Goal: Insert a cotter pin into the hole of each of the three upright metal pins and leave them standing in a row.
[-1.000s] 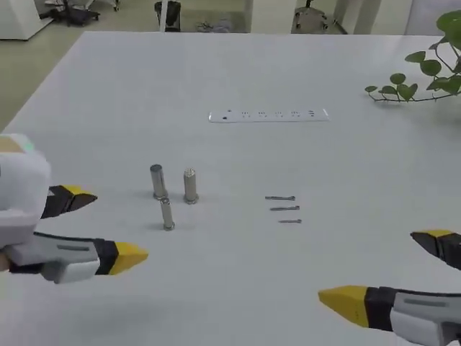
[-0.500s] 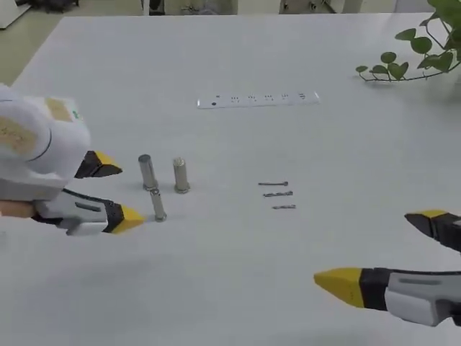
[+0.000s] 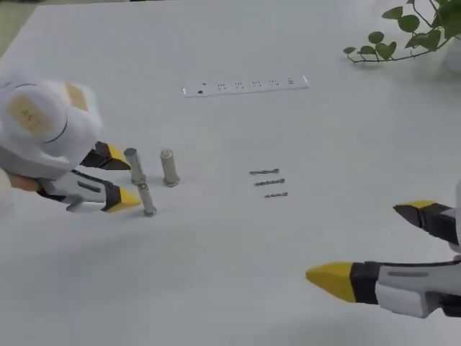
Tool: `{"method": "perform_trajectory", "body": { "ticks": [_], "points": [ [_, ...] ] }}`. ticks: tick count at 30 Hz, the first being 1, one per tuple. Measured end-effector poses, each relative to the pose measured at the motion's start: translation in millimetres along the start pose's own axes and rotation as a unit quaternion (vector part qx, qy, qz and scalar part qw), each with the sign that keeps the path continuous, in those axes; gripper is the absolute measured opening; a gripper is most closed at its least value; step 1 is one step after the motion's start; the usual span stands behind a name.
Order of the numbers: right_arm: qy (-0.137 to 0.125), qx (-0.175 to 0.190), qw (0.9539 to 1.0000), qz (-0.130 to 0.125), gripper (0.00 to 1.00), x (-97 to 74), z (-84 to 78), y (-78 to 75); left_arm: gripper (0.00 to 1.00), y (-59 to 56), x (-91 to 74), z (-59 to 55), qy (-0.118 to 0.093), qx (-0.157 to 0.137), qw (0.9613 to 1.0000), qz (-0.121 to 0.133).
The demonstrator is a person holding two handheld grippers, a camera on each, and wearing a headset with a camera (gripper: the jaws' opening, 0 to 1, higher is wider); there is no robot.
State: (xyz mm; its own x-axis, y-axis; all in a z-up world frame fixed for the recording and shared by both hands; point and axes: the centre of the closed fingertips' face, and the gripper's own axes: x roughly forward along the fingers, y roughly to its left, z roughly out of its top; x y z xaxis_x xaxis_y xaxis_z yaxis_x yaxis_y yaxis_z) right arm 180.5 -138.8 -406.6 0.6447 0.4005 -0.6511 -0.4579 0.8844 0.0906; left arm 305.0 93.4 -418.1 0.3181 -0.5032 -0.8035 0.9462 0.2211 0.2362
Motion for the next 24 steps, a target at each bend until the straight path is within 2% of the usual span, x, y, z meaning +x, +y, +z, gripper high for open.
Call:
{"method": "perform_trajectory", "body": {
  "ticks": [5,13,24],
  "points": [
    [0.004,0.003,1.0,-0.001,0.98,1.7,-2.0,0.0,0.2,3.2,6.3,-1.0,0.002,0.007,0.9999,-0.012],
    [0.008,0.006,0.9999,-0.003,0.98,3.9,-3.9,-0.2,0.18,2.9,18.9,-9.9,0.021,0.022,0.999,-0.031],
    [0.02,0.004,0.9998,-0.004,0.98,6.1,-7.4,-0.3,0.12,1.7,31.8,-10.8,0.016,0.014,0.9986,-0.049]
  ]
}}
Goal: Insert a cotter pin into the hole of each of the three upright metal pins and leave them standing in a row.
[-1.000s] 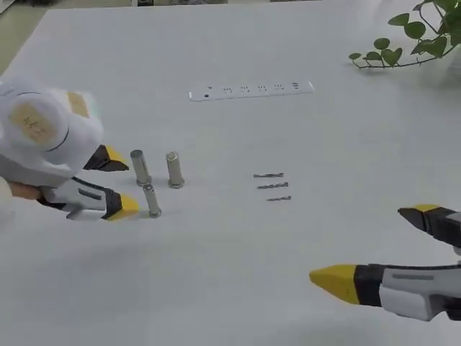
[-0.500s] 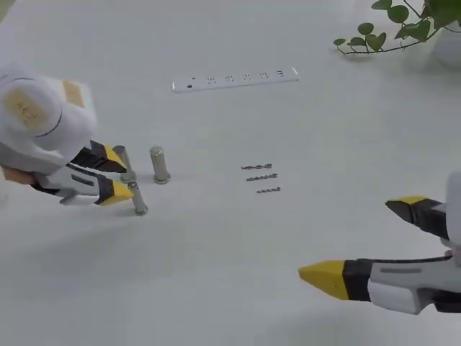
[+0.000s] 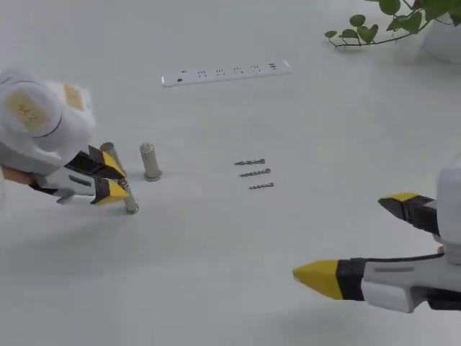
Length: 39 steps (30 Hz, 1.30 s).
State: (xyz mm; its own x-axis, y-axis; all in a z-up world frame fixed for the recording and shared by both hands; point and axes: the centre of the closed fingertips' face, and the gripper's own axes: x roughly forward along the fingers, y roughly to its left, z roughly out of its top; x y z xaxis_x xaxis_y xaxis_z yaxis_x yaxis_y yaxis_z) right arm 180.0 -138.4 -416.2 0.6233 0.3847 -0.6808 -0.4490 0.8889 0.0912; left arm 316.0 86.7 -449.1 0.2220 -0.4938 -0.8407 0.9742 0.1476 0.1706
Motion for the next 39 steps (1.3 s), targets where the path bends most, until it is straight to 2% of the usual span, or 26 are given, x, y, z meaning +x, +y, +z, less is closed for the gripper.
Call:
{"method": "perform_trajectory", "body": {
  "ticks": [12,15,19,23,25,27,30,33,35,39],
  "points": [
    [0.007,0.0,1.0,0.002,0.98,2.8,-0.9,2.2,0.09,-4.8,9.9,-7.5,-0.002,-0.016,0.9998,-0.015],
    [0.009,-0.001,1.0,0.003,0.98,3.4,-1.6,2.6,0.06,-8.5,10.9,-7.8,-0.007,-0.03,0.9992,-0.026],
    [0.01,-0.002,0.9999,0.004,0.98,3.9,-1.9,3.1,0.09,-4.4,12.0,-5.1,-0.021,-0.041,0.9988,-0.016],
    [0.012,-0.003,0.9999,0.005,0.98,4.2,-1.7,3.5,0.06,-6.9,11.6,-6.0,-0.024,-0.054,0.9979,-0.025],
    [0.012,-0.004,0.9999,0.005,0.98,4.3,-1.3,3.5,0.06,-4.8,12.2,-5.2,-0.032,-0.074,0.9966,-0.019],
    [0.012,-0.005,0.9999,0.006,0.98,4.5,-0.8,3.3,0.06,-3.9,12.1,-6.1,-0.034,-0.074,0.9965,-0.018],
    [0.012,-0.005,0.9999,0.006,0.98,4.7,0.2,3.1,0.05,-3.0,12.0,-5.8,-0.039,-0.093,0.9948,-0.013],
    [0.01,-0.007,0.9999,0.006,0.98,5.0,1.8,3.0,0.05,-1.5,11.6,-6.2,-0.042,-0.092,0.9949,-0.004],
    [0.009,-0.007,0.9999,0.006,0.98,5.2,2.2,3.4,0.05,-0.9,11.5,-6.9,-0.043,-0.107,0.9933,0.001],
    [0.008,-0.008,0.9999,0.007,0.98,5.4,2.3,5.0,0.05,-2.4,10.8,-7.5,-0.047,-0.121,0.9916,0.005]
  ]
}}
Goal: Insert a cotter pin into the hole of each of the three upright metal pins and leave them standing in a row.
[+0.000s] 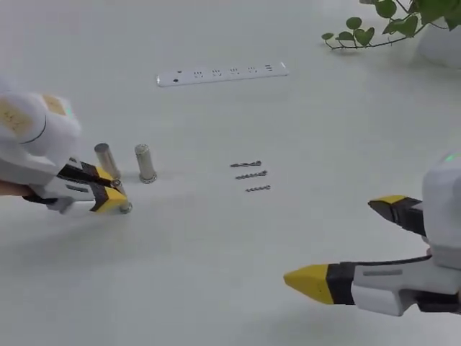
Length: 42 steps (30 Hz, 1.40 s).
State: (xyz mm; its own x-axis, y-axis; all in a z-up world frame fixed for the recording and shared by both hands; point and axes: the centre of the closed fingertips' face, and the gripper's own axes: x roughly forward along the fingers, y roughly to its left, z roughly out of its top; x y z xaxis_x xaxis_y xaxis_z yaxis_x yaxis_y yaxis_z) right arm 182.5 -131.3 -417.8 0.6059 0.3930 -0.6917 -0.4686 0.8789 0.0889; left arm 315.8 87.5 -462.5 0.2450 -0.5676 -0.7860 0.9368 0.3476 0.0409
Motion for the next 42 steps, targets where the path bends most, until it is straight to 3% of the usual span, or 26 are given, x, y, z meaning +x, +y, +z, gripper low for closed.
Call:
{"method": "perform_trajectory", "body": {
  "ticks": [3,7,9,25,42],
  "points": [
    [-0.002,0.0,1.0,0.0,0.98,-0.1,0.1,1.1,0.05,-4.9,-0.1,-1.6,-0.005,-0.042,0.9991,-0.004],
    [-0.005,-0.001,1.0,0.001,0.98,-0.1,0.3,3.5,0.05,-7.8,-1.6,-1.2,-0.013,-0.031,0.9994,0.007],
    [-0.007,-0.002,1.0,0.002,0.98,-0.6,1.4,4.7,0.05,-10.0,-3.7,0.5,-0.019,-0.039,0.999,0.011],
    [-0.03,-0.018,0.9994,0.008,0.98,-11.5,10.2,11.7,0.05,-52.9,-32.9,16.6,-0.06,-0.074,0.9947,0.041],
    [-0.038,-0.034,0.9984,0.023,0.98,-14.9,9.0,30.0,0.05,-101.7,-32.5,10.8,-0.068,-0.112,0.9899,0.055]
  ]
}}
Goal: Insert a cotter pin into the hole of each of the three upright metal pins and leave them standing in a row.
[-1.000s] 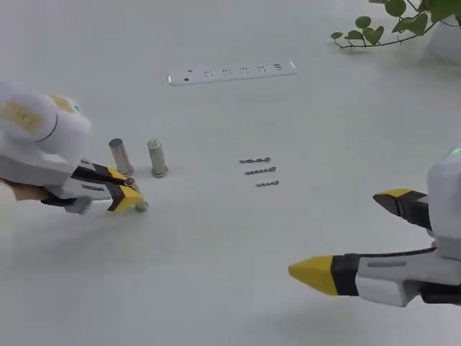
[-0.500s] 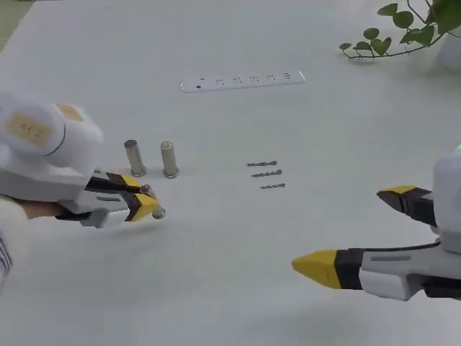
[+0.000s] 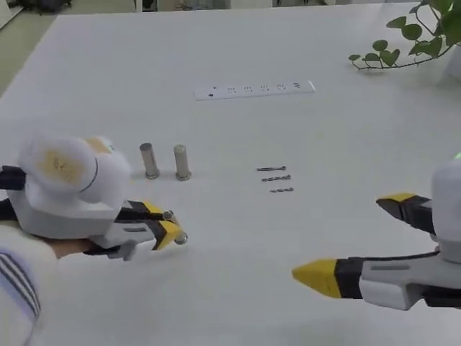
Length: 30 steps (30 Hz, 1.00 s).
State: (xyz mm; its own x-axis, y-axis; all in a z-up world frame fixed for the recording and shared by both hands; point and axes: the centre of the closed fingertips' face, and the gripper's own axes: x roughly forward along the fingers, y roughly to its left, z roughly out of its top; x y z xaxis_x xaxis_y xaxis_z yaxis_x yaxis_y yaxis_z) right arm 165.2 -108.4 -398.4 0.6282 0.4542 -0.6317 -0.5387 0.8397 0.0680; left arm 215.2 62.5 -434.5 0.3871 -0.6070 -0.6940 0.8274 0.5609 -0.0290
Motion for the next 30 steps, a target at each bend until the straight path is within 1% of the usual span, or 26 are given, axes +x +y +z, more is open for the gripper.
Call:
{"method": "perform_trajectory", "body": {
  "ticks": [3,7,10,11,12,17,23,26,29,30],
  "points": [
    [-0.002,-0.001,1.0,0.002,0.98,-0.8,0.7,2.2,0.05,-6.4,2.0,-5.1,0.002,0.001,1.0,0.003],
    [-0.002,-0.005,1.0,0.004,0.98,-1.4,-0.2,4.5,0.05,-15.4,5.0,-8.4,0.002,-0.001,1.0,0.003],
    [-0.002,-0.005,1.0,0.005,0.98,-1.7,-1.6,6.1,0.05,-21.7,8.1,-10.7,0.009,0.011,0.9999,0.003],
    [-0.002,-0.005,1.0,0.007,0.98,-1.5,-2.2,7.1,0.05,-23.2,9.3,-11.2,0.01,0.01,0.9999,0.002],
    [-0.001,-0.006,0.9999,0.008,0.98,-1.3,-2.9,7.9,0.05,-25.6,10.7,-11.5,0.012,0.009,0.9999,0.001],
    [-0.002,-0.008,0.9999,0.012,0.98,-1.0,-3.1,10.1,0.05,-35.0,15.1,-11.3,0.015,0.025,0.9995,-0.006],
    [-0.004,-0.01,0.9999,0.01,0.98,-2.1,-2.3,8.7,0.05,-41.4,19.1,-10.5,0.016,0.033,0.9992,-0.014],
    [-0.005,-0.009,0.9999,0.008,0.98,-2.8,-3.0,7.1,0.05,-42.7,20.7,-11.2,0.017,0.039,0.999,-0.015],
    [-0.006,-0.006,0.9999,0.007,0.98,-3.2,-4.9,6.2,0.05,-44.3,21.3,-9.5,0.011,0.039,0.999,-0.019],
    [-0.006,-0.005,0.9999,0.007,0.98,-3.2,-5.4,6.1,0.05,-45.3,21.0,-6.6,0.004,0.038,0.9991,-0.02]
  ]
}}
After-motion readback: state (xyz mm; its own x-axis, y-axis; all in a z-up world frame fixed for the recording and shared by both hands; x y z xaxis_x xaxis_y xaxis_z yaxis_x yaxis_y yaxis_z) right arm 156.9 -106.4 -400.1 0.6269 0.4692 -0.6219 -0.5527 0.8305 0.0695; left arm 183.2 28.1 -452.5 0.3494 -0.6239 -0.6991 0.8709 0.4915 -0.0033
